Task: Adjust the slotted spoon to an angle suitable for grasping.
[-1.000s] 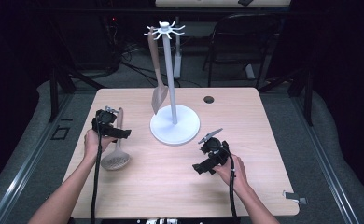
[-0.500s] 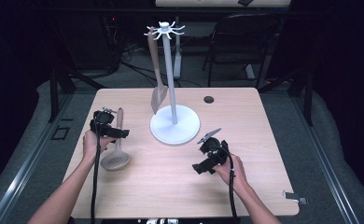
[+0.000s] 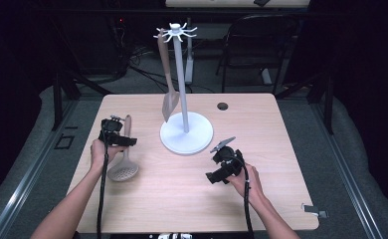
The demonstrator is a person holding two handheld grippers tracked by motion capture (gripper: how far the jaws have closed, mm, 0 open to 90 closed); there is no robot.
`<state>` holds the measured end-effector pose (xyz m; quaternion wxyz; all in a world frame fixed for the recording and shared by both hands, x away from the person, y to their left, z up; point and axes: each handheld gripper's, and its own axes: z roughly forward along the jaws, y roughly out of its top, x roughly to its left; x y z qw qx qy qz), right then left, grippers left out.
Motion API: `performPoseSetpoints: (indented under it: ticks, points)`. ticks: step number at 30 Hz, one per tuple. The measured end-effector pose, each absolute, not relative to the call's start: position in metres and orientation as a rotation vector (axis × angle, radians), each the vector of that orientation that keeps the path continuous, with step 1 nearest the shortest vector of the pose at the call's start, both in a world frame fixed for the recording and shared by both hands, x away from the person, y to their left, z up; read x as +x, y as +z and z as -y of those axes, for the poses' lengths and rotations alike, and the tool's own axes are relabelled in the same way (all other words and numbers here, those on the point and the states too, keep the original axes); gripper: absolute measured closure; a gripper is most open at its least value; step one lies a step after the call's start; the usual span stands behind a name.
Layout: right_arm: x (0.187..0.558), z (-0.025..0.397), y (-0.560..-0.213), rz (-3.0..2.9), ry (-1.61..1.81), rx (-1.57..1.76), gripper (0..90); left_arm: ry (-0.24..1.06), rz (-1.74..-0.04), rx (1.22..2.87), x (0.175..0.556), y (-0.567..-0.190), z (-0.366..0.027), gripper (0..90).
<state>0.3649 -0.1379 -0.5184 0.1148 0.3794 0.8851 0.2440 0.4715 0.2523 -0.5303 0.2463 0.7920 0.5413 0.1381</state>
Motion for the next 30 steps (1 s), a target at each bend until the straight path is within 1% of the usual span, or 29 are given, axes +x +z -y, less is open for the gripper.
performPoseSetpoints:
  ticks: [1,3,5,6,8,12,15,18,24,28,30]
  points:
    - [0.365,0.138,-0.518,-2.591,0.714,1.111,10.5,0.371,-1.485,2.170,0.473,-0.532,-0.253,26.4]
    - [0.365,0.137,-0.518,-2.581,0.709,1.109,13.7,0.351,-1.501,2.178,0.474,-0.536,-0.253,30.1]
    - [0.365,0.137,-0.518,-2.585,0.683,1.098,14.8,0.330,-1.513,2.191,0.476,-0.540,-0.254,37.4]
    - [0.365,0.136,-0.518,-2.586,0.676,1.096,15.4,0.321,-1.523,2.190,0.477,-0.542,-0.254,38.8]
    - [0.365,0.135,-0.518,-2.584,0.670,1.100,17.4,0.307,-1.540,2.195,0.478,-0.545,-0.256,46.7]
    - [0.364,0.135,-0.518,-2.582,0.676,1.103,20.3,0.283,-1.568,2.202,0.480,-0.551,-0.261,54.9]
    - [0.364,0.135,-0.518,-2.582,0.674,1.098,22.1,0.300,-1.575,2.217,0.480,-0.554,-0.262,59.6]
    - [0.364,0.134,-0.517,-2.581,0.668,1.104,22.9,0.288,-1.566,2.227,0.480,-0.556,-0.263,62.6]
    - [0.364,0.134,-0.518,-2.580,0.674,1.103,24.4,0.298,-1.554,2.240,0.479,-0.555,-0.261,63.3]
    - [0.363,0.133,-0.517,-2.581,0.683,1.100,24.7,0.278,-1.527,2.247,0.477,-0.555,-0.259,66.0]
    - [0.363,0.133,-0.517,-2.582,0.680,1.099,24.7,0.291,-1.513,2.269,0.475,-0.555,-0.256,67.0]
